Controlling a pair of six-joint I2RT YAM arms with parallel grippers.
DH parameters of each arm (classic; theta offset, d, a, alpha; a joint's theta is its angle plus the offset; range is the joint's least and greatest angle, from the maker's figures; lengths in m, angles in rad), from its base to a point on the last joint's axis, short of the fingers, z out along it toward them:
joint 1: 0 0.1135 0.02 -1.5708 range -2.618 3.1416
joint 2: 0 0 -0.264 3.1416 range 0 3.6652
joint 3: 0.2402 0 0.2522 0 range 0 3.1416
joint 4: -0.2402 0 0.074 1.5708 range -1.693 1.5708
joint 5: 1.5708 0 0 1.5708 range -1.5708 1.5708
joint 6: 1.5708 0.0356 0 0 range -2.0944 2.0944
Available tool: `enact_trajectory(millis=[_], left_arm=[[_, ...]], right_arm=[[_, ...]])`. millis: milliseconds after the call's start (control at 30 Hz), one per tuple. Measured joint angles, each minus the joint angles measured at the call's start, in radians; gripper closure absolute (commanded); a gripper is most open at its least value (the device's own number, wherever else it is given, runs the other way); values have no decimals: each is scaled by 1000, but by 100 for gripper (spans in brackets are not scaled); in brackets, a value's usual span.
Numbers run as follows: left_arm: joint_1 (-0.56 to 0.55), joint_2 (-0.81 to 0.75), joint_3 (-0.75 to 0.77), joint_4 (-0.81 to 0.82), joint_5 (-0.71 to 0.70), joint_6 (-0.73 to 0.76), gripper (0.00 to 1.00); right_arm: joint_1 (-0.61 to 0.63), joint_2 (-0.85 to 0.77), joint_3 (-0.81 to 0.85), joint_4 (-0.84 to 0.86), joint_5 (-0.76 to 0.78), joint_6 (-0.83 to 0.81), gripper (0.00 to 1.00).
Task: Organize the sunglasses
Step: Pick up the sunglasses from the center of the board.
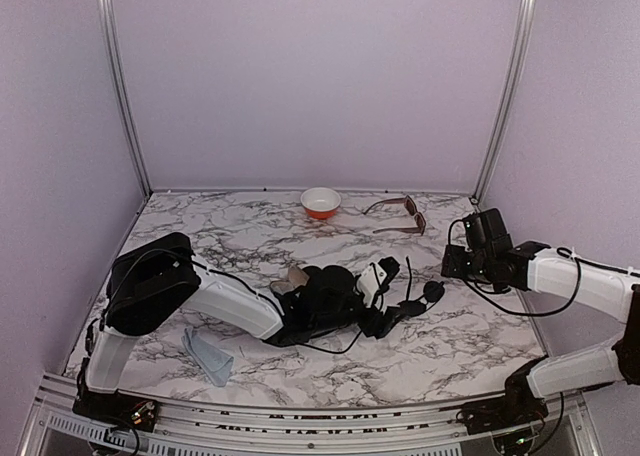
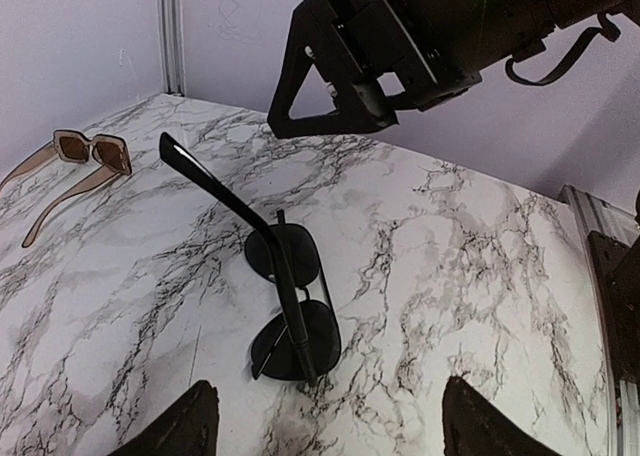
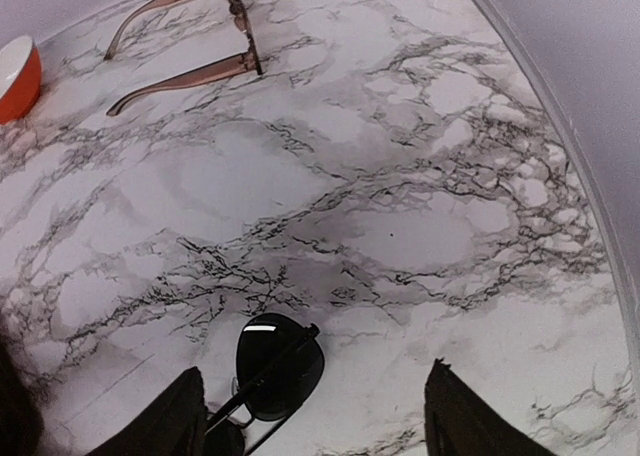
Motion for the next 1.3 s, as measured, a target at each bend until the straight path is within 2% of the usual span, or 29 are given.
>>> enact_trajectory(millis=[133,400,933,1133,1300], left_arm=[[0,57,48,60,-8,2,26],[0,142,149,124,-26,8,35],[1,223,237,139,-63,-14,75],[1,224,245,143,-70,-20,99],[1,223,245,144,-69,-16,100]], right_arm=[[0,0,-14,14,-12,2,6],[0,0,-17,42,-21,1,5],[0,-8,-48,55,-13,-11,6],[0,-8,-50,55,-13,-11,6],[0,-21,-54,55,-13,-11,6]])
